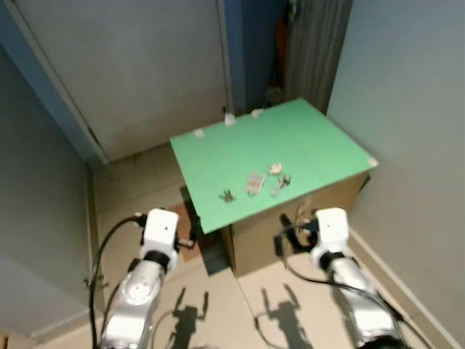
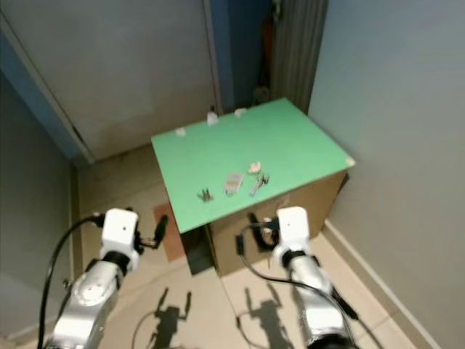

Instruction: Hang keys on a hook

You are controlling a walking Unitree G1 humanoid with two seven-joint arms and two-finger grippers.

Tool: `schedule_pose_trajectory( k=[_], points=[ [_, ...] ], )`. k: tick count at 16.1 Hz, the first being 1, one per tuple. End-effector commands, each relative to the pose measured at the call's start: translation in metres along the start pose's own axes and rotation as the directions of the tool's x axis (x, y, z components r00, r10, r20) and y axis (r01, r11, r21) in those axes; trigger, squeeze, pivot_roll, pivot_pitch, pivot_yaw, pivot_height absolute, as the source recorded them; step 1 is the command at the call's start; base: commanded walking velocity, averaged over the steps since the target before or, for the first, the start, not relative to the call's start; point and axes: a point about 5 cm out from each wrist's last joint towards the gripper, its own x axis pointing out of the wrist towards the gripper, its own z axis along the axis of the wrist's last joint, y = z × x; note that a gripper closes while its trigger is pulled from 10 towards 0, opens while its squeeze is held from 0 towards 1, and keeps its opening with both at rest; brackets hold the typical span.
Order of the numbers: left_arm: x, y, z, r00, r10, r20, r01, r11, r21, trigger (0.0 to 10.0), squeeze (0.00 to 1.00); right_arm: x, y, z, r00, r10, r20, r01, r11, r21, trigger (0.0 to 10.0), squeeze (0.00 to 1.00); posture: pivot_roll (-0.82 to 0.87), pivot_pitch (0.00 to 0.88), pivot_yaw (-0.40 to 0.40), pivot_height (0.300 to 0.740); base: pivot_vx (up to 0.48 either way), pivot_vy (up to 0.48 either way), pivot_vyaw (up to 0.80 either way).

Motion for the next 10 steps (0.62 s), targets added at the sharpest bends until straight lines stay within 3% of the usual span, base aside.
schedule_pose_trajectory(
  k=[1,3,8,10],
  points=[
    [0.002,0.008,0.002,1.000,0.021,-0.008,-0.021,0.999,0.038,10.0,0.00,0.002,0.003,0.003,1.000,0.003,0.019,-0.003,1.000,0.003,10.0,0.00,-0.21,0.005,0.103,0.740,0.480,0.000,0.00],
    [0.007,0.007,0.003,0.999,-0.008,-0.035,0.008,1.000,0.010,10.0,0.00,0.002,0.004,0.003,1.000,0.005,0.022,-0.005,1.000,0.001,10.0,0.00,-0.21,0.001,0.102,0.740,0.480,0.000,0.00],
    [0.018,0.007,0.011,0.998,-0.041,-0.042,0.045,0.995,0.089,10.0,0.00,0.001,0.007,0.002,1.000,0.011,0.021,-0.011,1.000,-0.001,10.0,0.00,-0.21,0.010,0.109,0.740,0.480,0.000,0.00],
    [0.018,0.006,0.012,0.998,-0.051,-0.041,0.054,0.996,0.075,10.0,0.00,0.000,0.010,0.000,1.000,0.010,0.019,-0.010,1.000,0.002,10.0,0.00,-0.22,0.016,0.116,0.740,0.463,0.000,0.00]
  ],
)
